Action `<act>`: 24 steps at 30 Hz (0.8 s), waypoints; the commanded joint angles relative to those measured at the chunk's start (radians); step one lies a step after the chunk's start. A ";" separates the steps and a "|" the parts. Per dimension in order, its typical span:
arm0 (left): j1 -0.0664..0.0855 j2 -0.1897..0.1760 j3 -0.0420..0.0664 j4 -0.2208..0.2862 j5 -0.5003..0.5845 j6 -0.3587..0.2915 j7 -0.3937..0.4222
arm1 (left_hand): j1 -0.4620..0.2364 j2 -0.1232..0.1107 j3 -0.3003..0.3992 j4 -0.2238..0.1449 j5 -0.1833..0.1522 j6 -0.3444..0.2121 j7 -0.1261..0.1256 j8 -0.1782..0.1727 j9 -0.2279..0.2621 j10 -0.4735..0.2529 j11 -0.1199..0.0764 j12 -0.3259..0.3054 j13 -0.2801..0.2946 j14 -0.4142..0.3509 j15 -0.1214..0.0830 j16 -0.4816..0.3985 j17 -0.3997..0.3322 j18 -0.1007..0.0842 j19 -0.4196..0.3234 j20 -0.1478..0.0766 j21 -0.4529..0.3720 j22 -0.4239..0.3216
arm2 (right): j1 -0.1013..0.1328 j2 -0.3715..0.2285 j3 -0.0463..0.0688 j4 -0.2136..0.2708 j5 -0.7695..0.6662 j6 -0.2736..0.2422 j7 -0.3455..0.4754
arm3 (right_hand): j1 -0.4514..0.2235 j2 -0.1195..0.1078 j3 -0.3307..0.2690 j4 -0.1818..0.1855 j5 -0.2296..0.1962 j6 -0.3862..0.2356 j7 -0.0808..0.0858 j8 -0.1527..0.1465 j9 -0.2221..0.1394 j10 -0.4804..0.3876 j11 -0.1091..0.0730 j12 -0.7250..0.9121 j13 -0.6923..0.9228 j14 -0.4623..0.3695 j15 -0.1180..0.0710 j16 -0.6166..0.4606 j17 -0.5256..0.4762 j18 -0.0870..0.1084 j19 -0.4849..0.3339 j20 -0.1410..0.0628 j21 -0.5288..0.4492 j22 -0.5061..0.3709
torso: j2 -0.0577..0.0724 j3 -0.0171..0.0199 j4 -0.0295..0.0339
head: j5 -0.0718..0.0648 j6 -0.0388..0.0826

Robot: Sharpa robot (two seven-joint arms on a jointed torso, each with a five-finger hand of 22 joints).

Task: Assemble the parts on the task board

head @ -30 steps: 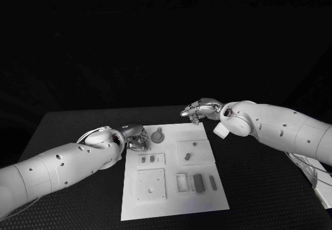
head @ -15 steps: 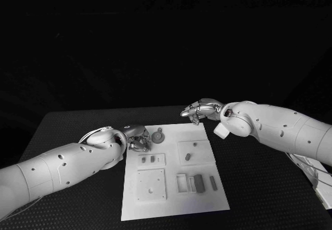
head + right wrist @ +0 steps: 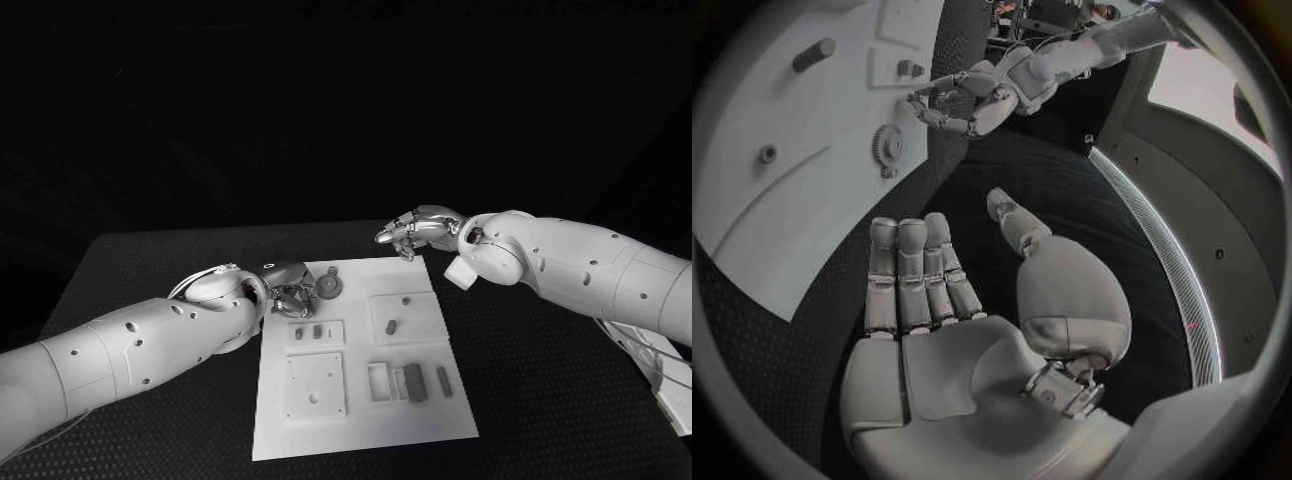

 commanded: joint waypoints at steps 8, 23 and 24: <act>0.001 0.009 -0.010 -0.005 -0.034 0.043 -0.006 | 0.001 0.008 0.006 -0.003 0.006 0.009 0.001 0.003 0.002 0.008 0.004 0.003 0.002 0.001 -0.003 0.005 -0.002 0.133 -0.002 -0.008 0.005 0.021 | 0.000 -0.001 0.000 0.002 -0.004 0.011 0.012 | 0.001 0.009 0.000 -0.001 -0.006 0.000 0.006 -0.002 -0.001 -0.007 -0.001 0.005 -0.001 -0.005 -0.003 0.005 -0.001 0.012 0.007 -0.001 -0.004 -0.001 | 0.000 -0.0006 0.0000 | 0.000 -0.001; 0.001 0.007 -0.011 -0.018 -0.056 0.038 -0.010 | 0.003 0.008 0.007 -0.006 0.006 0.010 0.001 0.003 0.002 0.010 0.003 0.002 0.002 -0.001 -0.003 0.004 -0.002 0.132 -0.003 -0.009 0.006 0.021 | 0.000 -0.002 0.000 0.003 -0.004 0.011 0.013 | 0.001 0.010 0.000 -0.001 -0.006 0.000 0.006 -0.002 -0.001 -0.007 -0.001 0.005 -0.002 -0.005 -0.003 0.005 -0.001 0.012 0.007 -0.001 -0.004 -0.001 | 0.000 -0.0006 0.0008 | -0.001 -0.005; 0.001 0.007 -0.011 -0.019 -0.056 0.038 -0.010 | 0.003 0.008 0.007 -0.006 0.006 0.010 0.001 0.003 0.002 0.010 0.003 0.002 0.002 -0.001 -0.003 0.004 -0.002 0.132 -0.004 -0.009 0.006 0.021 | 0.000 -0.002 0.000 0.003 -0.004 0.011 0.013 | 0.001 0.010 0.000 -0.001 -0.006 0.000 0.006 -0.002 -0.001 -0.007 -0.001 0.005 -0.002 -0.005 -0.003 0.005 -0.001 0.012 0.007 -0.001 -0.004 -0.001 | 0.000 -0.0008 0.0009 | 0.000 -0.006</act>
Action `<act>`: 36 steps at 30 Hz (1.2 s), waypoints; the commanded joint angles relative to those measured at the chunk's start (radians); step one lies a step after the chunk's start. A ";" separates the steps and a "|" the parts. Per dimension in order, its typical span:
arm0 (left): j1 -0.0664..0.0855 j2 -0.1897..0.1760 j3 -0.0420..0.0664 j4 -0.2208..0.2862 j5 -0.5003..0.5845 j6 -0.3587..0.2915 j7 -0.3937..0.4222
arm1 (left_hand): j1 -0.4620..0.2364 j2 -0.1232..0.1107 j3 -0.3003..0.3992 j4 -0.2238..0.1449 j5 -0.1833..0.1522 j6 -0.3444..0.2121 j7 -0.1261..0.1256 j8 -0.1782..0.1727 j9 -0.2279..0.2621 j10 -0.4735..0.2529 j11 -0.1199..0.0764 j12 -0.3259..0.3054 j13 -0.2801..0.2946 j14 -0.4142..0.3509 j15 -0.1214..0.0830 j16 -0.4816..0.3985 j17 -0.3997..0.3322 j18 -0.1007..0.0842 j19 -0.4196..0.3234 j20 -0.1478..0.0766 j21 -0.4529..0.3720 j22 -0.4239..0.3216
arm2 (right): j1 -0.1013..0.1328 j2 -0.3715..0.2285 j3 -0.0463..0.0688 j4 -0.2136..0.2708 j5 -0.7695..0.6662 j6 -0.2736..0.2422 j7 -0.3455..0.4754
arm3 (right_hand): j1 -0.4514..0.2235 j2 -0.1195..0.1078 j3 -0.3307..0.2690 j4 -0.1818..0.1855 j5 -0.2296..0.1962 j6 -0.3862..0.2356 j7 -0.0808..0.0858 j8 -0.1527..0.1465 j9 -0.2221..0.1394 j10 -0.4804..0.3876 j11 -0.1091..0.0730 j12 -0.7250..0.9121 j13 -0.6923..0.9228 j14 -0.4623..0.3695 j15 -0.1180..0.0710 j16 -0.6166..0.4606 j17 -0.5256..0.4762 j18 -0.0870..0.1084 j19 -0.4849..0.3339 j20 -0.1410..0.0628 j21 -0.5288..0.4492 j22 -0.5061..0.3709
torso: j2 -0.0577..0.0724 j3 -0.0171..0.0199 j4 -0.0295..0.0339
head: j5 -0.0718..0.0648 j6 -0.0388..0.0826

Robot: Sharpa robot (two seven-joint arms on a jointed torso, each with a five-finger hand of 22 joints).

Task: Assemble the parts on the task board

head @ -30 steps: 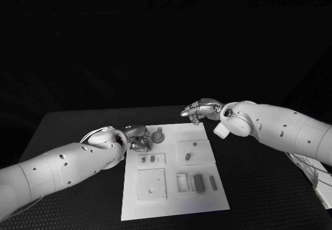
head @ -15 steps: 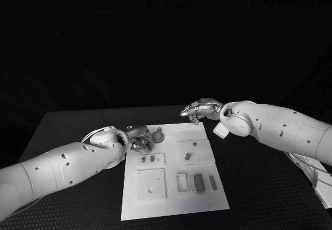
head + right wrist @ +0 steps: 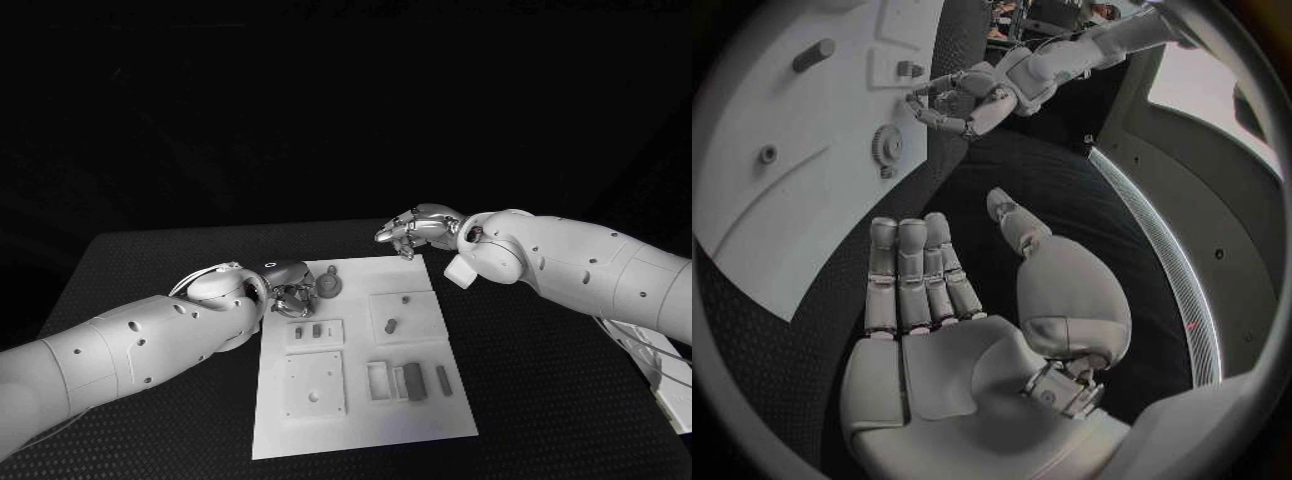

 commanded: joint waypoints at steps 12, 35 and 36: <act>-0.004 -0.001 -0.004 -0.015 -0.029 0.022 -0.016 | 0.006 0.010 0.007 -0.003 0.004 0.009 0.002 0.004 0.001 0.007 0.000 0.001 0.000 -0.002 -0.004 0.004 -0.002 0.133 0.000 -0.005 0.006 0.021 | -0.001 0.000 0.000 0.003 -0.003 0.014 0.012 | 0.001 0.010 0.000 -0.001 -0.006 -0.002 0.007 -0.002 -0.001 -0.007 -0.001 0.005 -0.002 -0.006 -0.003 0.005 -0.002 0.012 0.007 -0.001 -0.004 -0.001 | 0.000 -0.0005 -0.0003 | -0.002 -0.003; -0.004 -0.012 -0.004 -0.024 -0.034 0.012 -0.013 | 0.007 0.010 0.009 -0.003 0.004 0.011 0.002 0.004 0.002 0.009 -0.001 0.000 0.001 -0.002 -0.005 0.005 -0.002 0.132 -0.001 -0.006 0.006 0.020 | -0.002 -0.001 0.000 0.001 -0.003 0.013 0.012 | 0.001 0.010 0.000 -0.002 -0.006 -0.002 0.007 -0.002 -0.001 -0.007 -0.001 0.005 -0.002 -0.006 -0.003 0.005 -0.002 0.012 0.007 -0.001 -0.004 0.000 | 0.000 -0.0006 -0.0007 | -0.003 -0.003; -0.004 -0.012 -0.004 -0.024 -0.034 0.013 -0.013 | 0.007 0.010 0.009 -0.003 0.004 0.011 0.002 0.004 0.002 0.009 -0.001 0.000 0.001 -0.002 -0.005 0.005 -0.002 0.132 -0.001 -0.006 0.006 0.020 | -0.002 -0.001 0.000 0.002 -0.003 0.012 0.012 | 0.001 0.010 0.000 -0.002 -0.006 -0.002 0.007 -0.002 -0.001 -0.007 -0.001 0.005 -0.002 -0.006 -0.003 0.005 -0.002 0.012 0.007 -0.001 -0.004 0.000 | 0.000 -0.0006 -0.0007 | -0.003 -0.003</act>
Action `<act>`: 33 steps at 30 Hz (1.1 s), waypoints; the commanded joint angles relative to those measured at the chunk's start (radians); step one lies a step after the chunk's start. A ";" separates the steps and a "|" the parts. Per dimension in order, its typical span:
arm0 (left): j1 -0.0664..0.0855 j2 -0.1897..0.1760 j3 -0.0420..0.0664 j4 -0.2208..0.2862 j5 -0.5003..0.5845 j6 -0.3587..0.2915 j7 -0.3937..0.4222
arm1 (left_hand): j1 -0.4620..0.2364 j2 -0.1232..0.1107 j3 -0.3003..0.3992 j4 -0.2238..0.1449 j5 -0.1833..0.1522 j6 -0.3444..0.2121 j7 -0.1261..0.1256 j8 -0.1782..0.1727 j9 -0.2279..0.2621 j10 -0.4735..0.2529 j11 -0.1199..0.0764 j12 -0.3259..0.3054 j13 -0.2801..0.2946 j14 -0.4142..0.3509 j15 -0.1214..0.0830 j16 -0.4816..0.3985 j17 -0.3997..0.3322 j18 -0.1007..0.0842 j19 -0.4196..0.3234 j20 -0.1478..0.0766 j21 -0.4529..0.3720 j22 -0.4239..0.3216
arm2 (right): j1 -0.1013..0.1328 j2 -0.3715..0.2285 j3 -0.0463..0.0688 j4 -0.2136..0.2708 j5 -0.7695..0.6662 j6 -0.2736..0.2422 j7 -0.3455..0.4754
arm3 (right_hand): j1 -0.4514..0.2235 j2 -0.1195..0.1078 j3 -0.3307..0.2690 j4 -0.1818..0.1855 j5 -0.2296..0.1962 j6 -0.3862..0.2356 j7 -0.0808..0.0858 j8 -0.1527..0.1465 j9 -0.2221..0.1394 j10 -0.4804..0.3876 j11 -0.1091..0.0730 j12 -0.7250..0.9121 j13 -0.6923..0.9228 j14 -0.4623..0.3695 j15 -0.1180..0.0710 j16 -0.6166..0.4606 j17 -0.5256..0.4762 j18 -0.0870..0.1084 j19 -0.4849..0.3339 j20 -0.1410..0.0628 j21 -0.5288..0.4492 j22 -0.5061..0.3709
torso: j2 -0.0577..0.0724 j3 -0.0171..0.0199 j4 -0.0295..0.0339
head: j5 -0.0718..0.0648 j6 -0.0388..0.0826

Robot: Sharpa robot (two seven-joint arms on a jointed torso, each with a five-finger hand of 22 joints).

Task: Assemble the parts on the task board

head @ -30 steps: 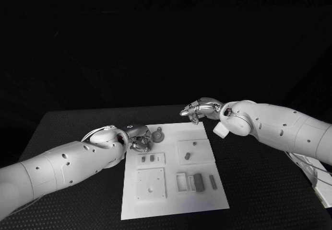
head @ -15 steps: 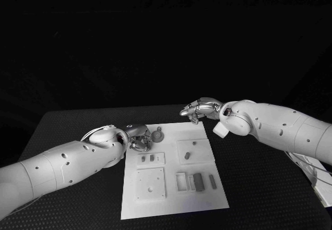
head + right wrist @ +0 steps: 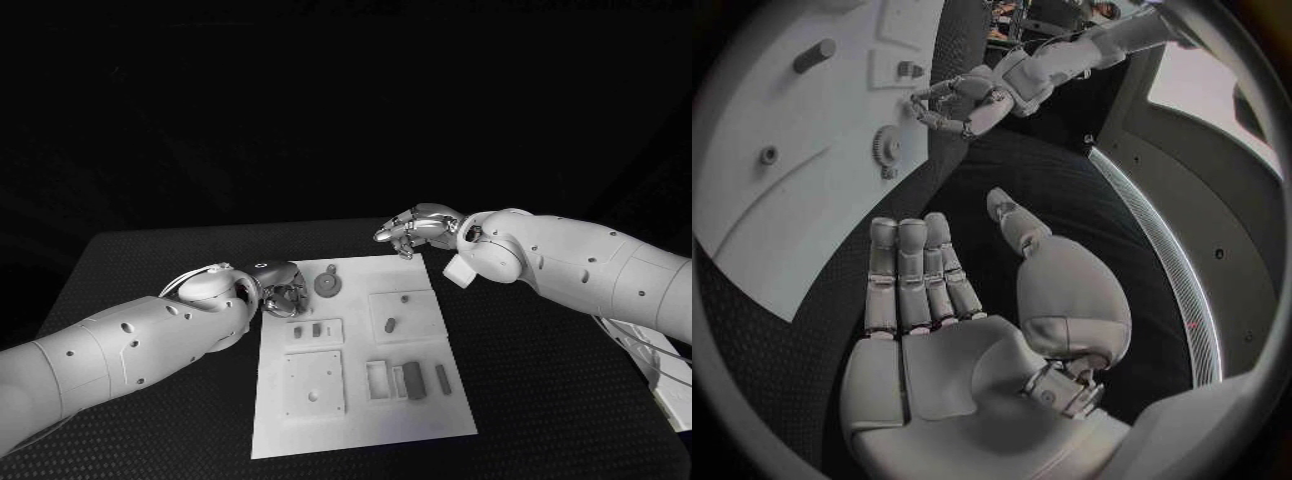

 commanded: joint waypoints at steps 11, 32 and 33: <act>0.000 0.009 0.000 0.007 -0.002 0.004 -0.006 | -0.009 0.004 0.003 0.003 0.001 0.005 0.008 -0.001 0.004 0.009 -0.003 -0.005 -0.002 -0.001 -0.005 0.003 -0.002 0.132 0.001 -0.008 0.007 0.020 | -0.001 0.000 0.000 0.003 -0.003 0.011 0.011 | 0.001 0.010 0.000 -0.002 -0.006 0.000 0.006 -0.002 -0.002 -0.007 -0.001 0.005 -0.001 -0.006 -0.003 0.005 -0.001 0.013 0.007 -0.001 -0.004 0.000 | 0.000 -0.0001 0.0003 | 0.002 0.001; 0.000 0.012 0.001 -0.007 -0.027 -0.034 -0.046 | -0.008 0.002 0.006 0.004 0.002 0.006 0.007 -0.001 0.005 0.012 -0.004 -0.005 -0.001 0.000 -0.007 0.004 -0.002 0.132 0.002 -0.010 0.007 0.019 | -0.001 -0.002 0.000 0.003 -0.003 0.011 0.011 | 0.001 0.010 0.000 -0.002 -0.006 0.000 0.006 -0.002 -0.002 -0.007 -0.001 0.005 -0.002 -0.006 -0.003 0.005 -0.001 0.013 0.007 -0.001 -0.004 0.000 | 0.000 -0.0001 -0.0003 | 0.003 0.001; 0.000 0.013 0.001 -0.008 -0.027 -0.035 -0.046 | -0.008 0.001 0.006 0.004 0.002 0.007 0.007 0.000 0.005 0.013 -0.005 -0.005 0.000 0.000 -0.007 0.004 -0.002 0.132 0.003 -0.011 0.007 0.019 | -0.001 -0.002 0.000 0.003 -0.003 0.010 0.011 | 0.000 0.010 0.000 -0.002 -0.006 0.001 0.006 -0.002 -0.002 -0.007 -0.001 0.005 -0.002 -0.006 -0.003 0.005 -0.001 0.013 0.007 -0.001 -0.004 0.000 | 0.000 -0.0002 -0.0005 | 0.003 0.001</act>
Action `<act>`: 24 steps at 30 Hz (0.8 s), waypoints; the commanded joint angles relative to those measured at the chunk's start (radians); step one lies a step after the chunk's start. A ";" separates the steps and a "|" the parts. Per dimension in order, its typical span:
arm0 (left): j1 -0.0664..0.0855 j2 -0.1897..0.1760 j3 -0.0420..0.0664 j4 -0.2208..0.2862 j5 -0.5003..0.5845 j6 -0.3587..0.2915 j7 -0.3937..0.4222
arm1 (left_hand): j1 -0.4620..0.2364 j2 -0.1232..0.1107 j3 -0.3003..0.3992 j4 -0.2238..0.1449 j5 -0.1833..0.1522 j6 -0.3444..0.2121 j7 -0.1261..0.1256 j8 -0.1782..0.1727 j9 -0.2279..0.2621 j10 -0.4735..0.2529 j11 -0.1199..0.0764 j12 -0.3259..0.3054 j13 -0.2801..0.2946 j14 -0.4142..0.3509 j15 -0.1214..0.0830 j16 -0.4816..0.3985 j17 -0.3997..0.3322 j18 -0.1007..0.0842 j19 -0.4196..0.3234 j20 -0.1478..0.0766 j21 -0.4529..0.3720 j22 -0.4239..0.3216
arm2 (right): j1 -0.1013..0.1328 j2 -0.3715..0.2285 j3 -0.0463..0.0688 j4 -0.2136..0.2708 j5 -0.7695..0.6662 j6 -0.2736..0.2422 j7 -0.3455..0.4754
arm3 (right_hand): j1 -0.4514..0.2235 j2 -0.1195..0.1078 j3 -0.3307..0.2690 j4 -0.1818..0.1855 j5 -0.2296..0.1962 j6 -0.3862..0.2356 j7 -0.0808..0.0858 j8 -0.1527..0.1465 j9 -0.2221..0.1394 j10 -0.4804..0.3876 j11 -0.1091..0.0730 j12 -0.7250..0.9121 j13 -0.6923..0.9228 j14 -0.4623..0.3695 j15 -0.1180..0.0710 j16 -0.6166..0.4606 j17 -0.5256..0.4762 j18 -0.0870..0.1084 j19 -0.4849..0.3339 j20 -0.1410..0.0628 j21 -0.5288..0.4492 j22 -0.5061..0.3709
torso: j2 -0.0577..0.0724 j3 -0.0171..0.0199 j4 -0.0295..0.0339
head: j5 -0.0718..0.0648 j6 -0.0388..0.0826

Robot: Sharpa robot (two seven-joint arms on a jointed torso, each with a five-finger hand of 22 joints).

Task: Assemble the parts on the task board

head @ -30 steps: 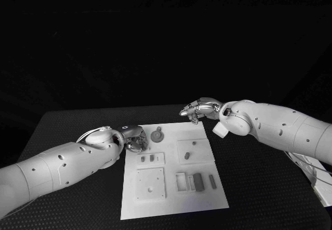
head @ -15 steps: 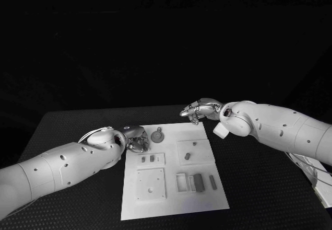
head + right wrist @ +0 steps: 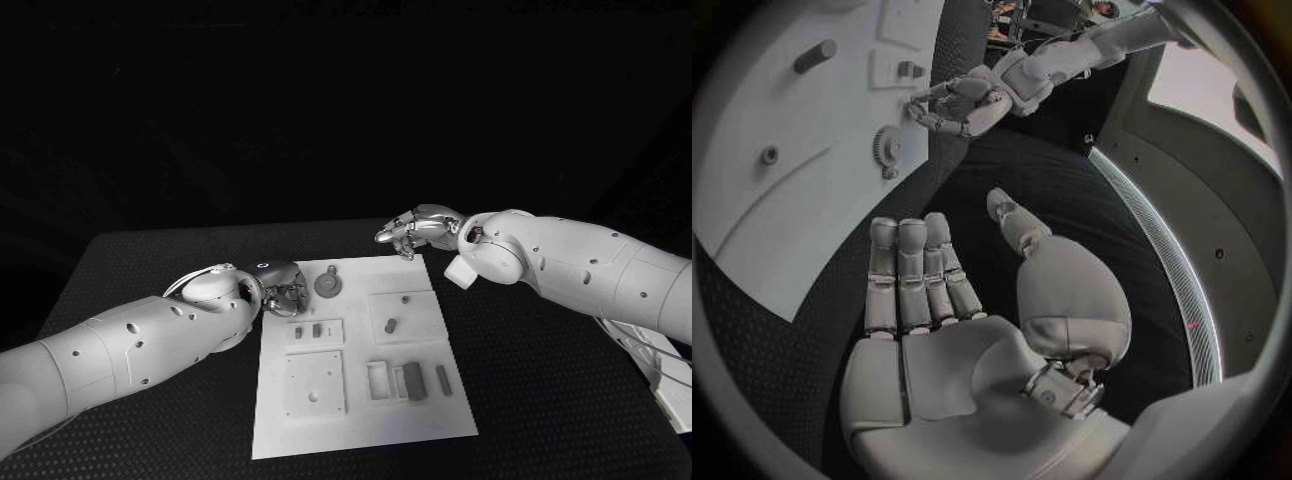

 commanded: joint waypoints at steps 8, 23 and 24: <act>0.000 0.006 0.001 0.001 -0.009 -0.029 -0.011 | -0.005 -0.003 0.004 0.005 0.003 0.009 0.005 0.004 0.003 0.009 -0.003 -0.006 0.002 0.001 -0.008 0.005 -0.002 0.133 0.002 -0.005 0.004 0.019 | 0.000 0.000 0.000 0.002 -0.003 0.012 0.011 | 0.000 0.010 0.000 -0.002 -0.006 0.000 0.010 -0.002 -0.002 -0.007 -0.001 0.005 -0.001 -0.006 -0.004 0.005 -0.001 0.013 0.007 -0.001 -0.004 0.000 | 0.000 -0.0002 -0.0003 | 0.001 0.002; 0.000 0.012 0.001 0.010 0.001 -0.028 -0.003 | -0.006 -0.003 0.006 0.006 0.003 0.009 0.005 0.004 0.003 0.010 -0.003 -0.007 0.003 0.002 -0.008 0.005 -0.002 0.132 0.003 -0.006 0.004 0.019 | 0.000 -0.001 0.000 0.002 -0.003 0.013 0.011 | 0.000 0.010 0.000 -0.002 -0.006 0.000 0.010 -0.002 -0.002 -0.007 -0.001 0.006 -0.001 -0.006 -0.004 0.005 -0.001 0.013 0.007 -0.001 -0.004 0.000 | 0.000 0.0001 -0.0004 | -0.001 0.000; 0.000 0.013 0.001 0.011 0.001 -0.026 -0.002 | -0.006 -0.003 0.006 0.006 0.003 0.009 0.005 0.004 0.003 0.010 -0.003 -0.007 0.003 0.002 -0.008 0.005 -0.002 0.132 0.003 -0.006 0.003 0.019 | 0.000 -0.001 0.000 0.002 -0.003 0.013 0.011 | 0.000 0.010 0.000 -0.002 -0.006 0.000 0.010 -0.002 -0.002 -0.007 -0.001 0.006 -0.001 -0.006 -0.004 0.005 -0.001 0.013 0.007 -0.001 -0.004 0.000 | 0.000 0.0001 -0.0004 | -0.001 0.000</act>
